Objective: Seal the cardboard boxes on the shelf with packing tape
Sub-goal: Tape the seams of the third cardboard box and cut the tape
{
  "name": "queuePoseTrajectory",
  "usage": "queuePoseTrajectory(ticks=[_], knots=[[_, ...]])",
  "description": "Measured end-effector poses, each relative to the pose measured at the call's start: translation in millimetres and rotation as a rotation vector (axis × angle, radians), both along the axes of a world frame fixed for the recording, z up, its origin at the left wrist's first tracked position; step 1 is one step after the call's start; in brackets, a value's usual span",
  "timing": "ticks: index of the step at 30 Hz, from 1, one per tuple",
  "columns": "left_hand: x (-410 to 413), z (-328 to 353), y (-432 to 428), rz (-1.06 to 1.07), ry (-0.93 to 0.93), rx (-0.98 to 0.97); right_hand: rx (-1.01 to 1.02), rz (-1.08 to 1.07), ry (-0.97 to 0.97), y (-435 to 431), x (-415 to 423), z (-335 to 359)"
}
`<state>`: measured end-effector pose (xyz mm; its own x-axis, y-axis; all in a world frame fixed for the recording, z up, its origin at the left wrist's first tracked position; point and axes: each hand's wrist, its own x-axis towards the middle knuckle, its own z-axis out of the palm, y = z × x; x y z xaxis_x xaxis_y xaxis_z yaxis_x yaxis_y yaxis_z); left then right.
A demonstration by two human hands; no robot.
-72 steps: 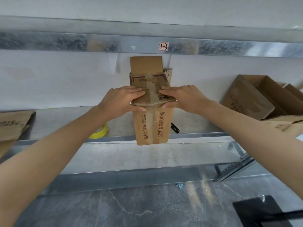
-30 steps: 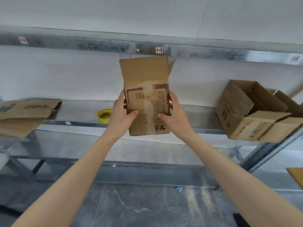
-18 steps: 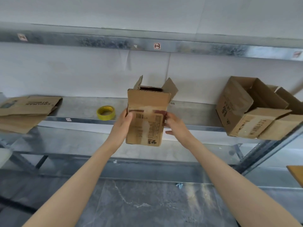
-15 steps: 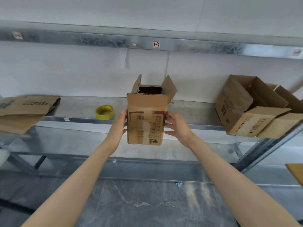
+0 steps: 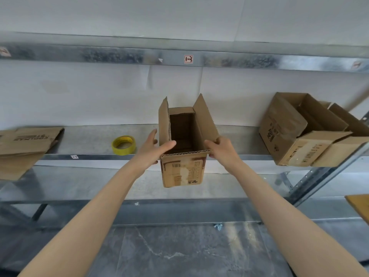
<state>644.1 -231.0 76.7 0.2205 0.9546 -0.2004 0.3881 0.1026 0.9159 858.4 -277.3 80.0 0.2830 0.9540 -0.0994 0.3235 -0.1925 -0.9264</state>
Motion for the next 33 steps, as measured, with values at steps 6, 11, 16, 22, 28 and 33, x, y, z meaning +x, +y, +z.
queuePoseTrajectory(ticks=[6,11,16,22,28,33], knots=[[9.2,6.2,11.2,0.024,0.103,0.223,0.212,-0.069,-0.139,2.7,3.8,12.4],[1.2,16.6,18.3,0.042,0.241,0.3,0.09,-0.016,-0.324,3.4,6.5,13.6],[-6.4,21.1,22.4,-0.002,0.281,0.325,0.099,-0.074,-0.359,-2.7,3.9,17.4],[24.2,35.5,22.7,-0.102,0.218,0.422,0.173,-0.182,-0.442,-17.4,34.4,33.7],[102.8,43.9,19.8,-0.345,0.23,0.395,0.157,-0.301,-0.534,-35.0,100.8,42.8],[171.4,37.4,28.4,-0.4,0.194,0.295,0.096,-0.26,-0.667,-34.5,169.2,46.6]])
